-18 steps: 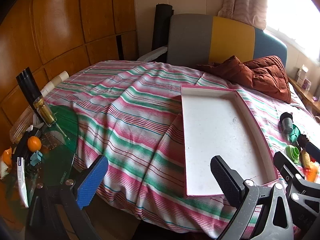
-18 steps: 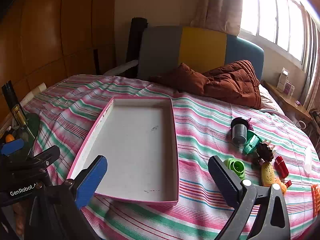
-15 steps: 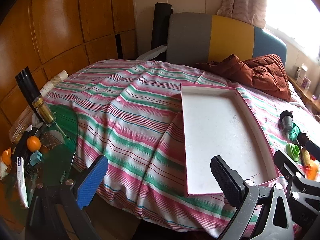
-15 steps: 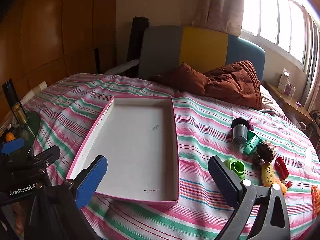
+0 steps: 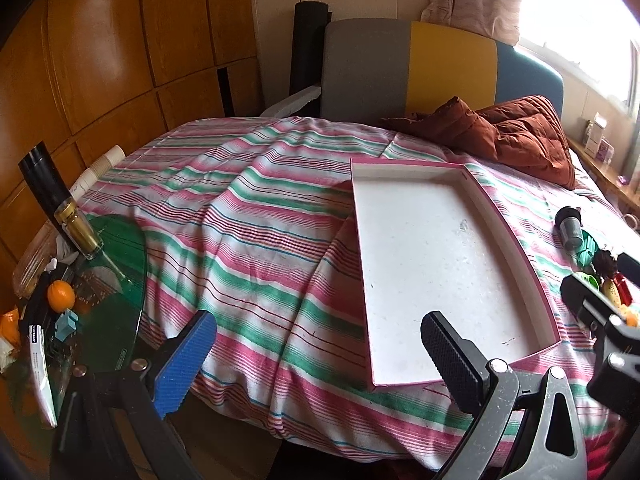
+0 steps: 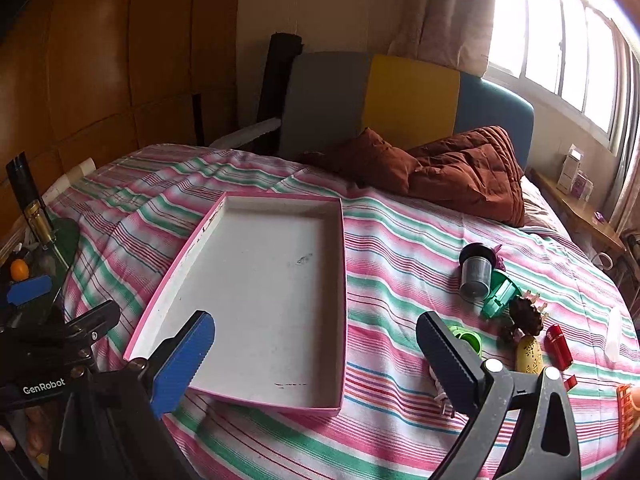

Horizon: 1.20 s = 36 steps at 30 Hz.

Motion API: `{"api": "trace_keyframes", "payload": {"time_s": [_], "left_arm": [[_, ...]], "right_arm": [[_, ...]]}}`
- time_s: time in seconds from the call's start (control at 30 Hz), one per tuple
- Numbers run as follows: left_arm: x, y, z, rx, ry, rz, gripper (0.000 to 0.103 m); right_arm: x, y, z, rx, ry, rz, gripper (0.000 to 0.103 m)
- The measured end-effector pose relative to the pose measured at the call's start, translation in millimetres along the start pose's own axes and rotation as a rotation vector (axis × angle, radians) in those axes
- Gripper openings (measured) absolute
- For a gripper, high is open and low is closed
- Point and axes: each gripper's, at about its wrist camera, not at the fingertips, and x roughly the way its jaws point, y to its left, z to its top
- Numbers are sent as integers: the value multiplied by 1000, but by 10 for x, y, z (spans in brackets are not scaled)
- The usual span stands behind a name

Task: Organize rigid objects
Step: 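Move both grippers over the toy cluster beside the white tray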

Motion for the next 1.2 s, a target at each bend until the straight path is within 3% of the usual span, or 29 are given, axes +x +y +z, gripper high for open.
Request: {"api": "trace_keyframes", "payload": {"time_s": [0.43, 0.6, 0.77, 0.9, 1.03, 1.2], "left_arm": [[-37, -164, 21, 58, 0, -67, 103], [55, -212, 7, 47, 67, -136, 103], [-19, -323, 23, 82, 37, -179, 103], [-60, -531, 35, 159, 25, -194, 103], [-75, -770, 20, 231, 28, -214, 103], [-53, -1069, 57, 292, 48, -231, 103]], "right_arm": [[-21, -619, 30, 83, 8, -22, 103], [-131, -1220, 87, 157, -16, -77, 103], [-169, -2030, 27, 273, -14, -206, 103], [-107, -2559, -182, 392, 4, -257, 103], [-14, -2853, -370, 514, 55, -245, 103], [-79, -2890, -383, 564, 29, -222, 103]]}}
